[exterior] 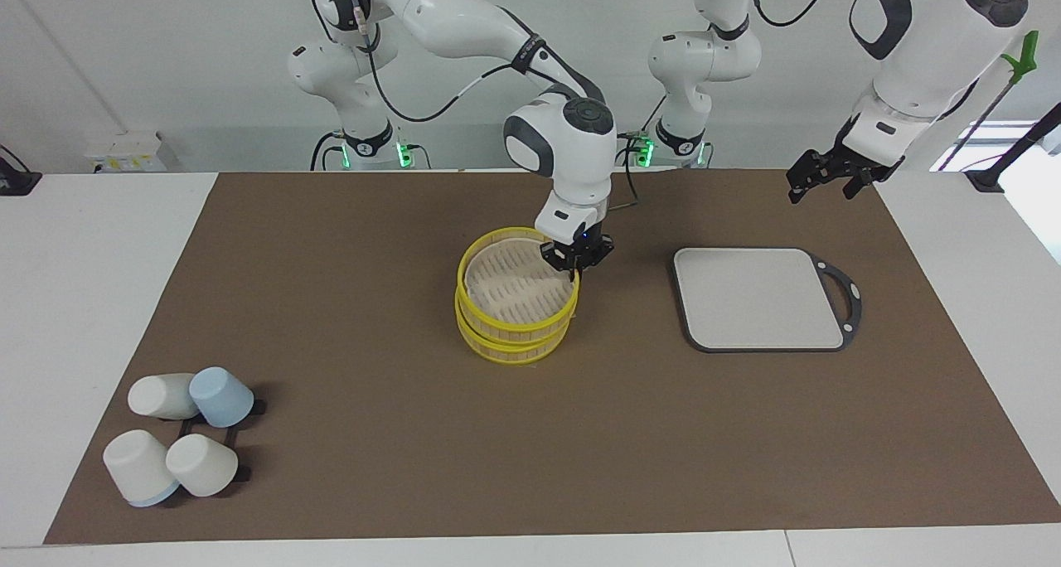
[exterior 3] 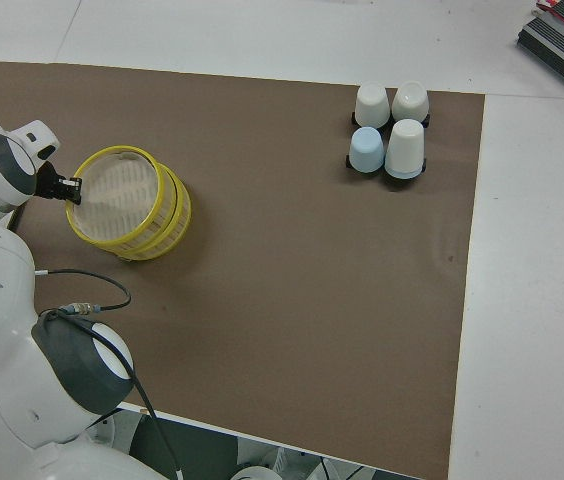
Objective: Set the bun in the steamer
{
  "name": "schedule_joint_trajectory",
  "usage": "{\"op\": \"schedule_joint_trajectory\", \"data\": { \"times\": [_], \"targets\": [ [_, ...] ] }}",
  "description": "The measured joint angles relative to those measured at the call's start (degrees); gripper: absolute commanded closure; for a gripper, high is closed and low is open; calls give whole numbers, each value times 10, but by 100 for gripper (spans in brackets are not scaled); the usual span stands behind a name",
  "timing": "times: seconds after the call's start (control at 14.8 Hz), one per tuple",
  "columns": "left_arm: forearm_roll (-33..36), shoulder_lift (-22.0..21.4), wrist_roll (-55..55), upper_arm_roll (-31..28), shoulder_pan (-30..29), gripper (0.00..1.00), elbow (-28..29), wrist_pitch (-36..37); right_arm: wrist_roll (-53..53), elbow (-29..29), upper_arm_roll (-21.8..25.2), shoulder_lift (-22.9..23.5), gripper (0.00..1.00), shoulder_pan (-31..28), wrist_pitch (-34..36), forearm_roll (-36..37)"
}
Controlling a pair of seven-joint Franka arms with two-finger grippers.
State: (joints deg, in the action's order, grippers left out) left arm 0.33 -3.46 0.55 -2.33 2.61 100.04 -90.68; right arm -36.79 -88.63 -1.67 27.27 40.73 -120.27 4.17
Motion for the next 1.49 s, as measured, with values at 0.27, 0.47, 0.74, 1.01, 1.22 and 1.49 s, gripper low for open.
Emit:
{"op": "schedule_joint_trajectory", "data": {
  "times": [0.27,0.47,0.74,1.01,1.22,1.49],
  "targets": [
    [0,30,0,1,0,0,-32,-1,25,-2,-1,-1,100,-7,7,0],
    [0,36,0,5,0,0,-47,0,25,-2,-1,-1,86,-7,6,0],
    [0,19,0,7,0,0,-52,8,25,-3,0,-1,0,-8,4,0],
    [-15,12,0,7,-4,0,-52,11,25,-3,1,-2,0,-15,2,0],
    [-21,12,-9,5,-10,0,-52,5,25,7,5,-16,0,-37,12,0],
    [-22,12,-11,5,-10,0,-50,5,35,17,7,-93,0,-132,147,-2]
  ]
}}
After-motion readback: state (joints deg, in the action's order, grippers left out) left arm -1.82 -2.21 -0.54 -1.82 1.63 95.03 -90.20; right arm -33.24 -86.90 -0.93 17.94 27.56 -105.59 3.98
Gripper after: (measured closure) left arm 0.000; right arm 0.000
